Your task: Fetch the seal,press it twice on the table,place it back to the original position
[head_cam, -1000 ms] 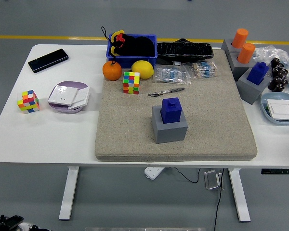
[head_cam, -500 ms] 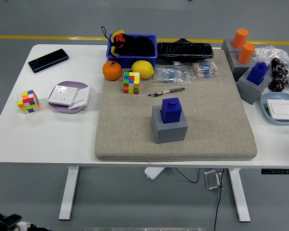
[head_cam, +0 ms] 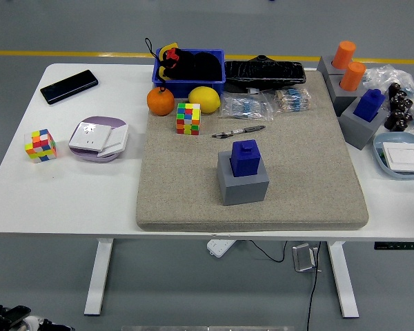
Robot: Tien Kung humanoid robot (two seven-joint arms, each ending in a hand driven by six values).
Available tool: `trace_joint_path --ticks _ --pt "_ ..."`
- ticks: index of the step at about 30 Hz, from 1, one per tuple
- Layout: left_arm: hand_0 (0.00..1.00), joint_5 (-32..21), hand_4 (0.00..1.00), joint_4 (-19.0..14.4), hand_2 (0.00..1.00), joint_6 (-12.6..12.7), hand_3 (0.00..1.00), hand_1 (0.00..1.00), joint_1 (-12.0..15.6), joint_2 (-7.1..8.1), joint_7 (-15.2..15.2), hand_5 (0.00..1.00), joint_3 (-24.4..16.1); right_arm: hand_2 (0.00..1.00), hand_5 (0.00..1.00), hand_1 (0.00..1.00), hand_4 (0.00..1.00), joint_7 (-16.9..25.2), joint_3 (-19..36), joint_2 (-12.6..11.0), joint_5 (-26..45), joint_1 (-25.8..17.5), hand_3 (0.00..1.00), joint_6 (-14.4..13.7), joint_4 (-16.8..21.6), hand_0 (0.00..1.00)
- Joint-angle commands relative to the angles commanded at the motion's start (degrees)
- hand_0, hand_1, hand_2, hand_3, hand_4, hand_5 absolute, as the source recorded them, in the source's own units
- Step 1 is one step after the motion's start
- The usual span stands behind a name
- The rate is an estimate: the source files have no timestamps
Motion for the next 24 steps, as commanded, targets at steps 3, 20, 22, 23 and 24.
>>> trace_joint_path --ticks 3,20,22,23,24 --pt "0.717 0.4 0.674 0.0 0.68 0.0 0.748 0.691 -0.1 0.08 0.1 0.264 -0.2 0.799 0.398 0.824 0.924 0.0 0.1 0.0 0.0 0.1 0.777 -0.1 0.0 0.875" --pt "0.717 0.5 0.673 0.0 0.679 0.0 0.747 0.691 0.0 0.08 0.0 0.265 -0.2 0.796 0.383 0.821 0.917 -0.1 0.5 0.1 0.0 -0.3 0.777 0.2 0.2 0.872" --pt "0.717 0.3 0.673 0.0 0.679 0.0 0.747 0.691 0.0 0.07 0.0 0.265 -0.1 0.796 0.383 0.821 0.917 0.0 0.6 0.1 0.1 -0.4 0.777 0.3 0.2 0.872" --pt "0.717 0.3 0.673 0.0 0.679 0.0 0.747 0.691 0.1 0.06 0.0 0.265 -0.1 0.796 0.383 0.821 0.917 0.0 0.8 0.2 0.2 -0.5 0.777 0.4 0.3 0.872" --pt "0.717 0.2 0.673 0.0 0.679 0.0 0.747 0.691 0.1 0.04 0.0 0.265 -0.1 0.796 0.383 0.821 0.917 0.0 0.9 0.3 0.2 -0.6 0.777 0.4 0.4 0.872"
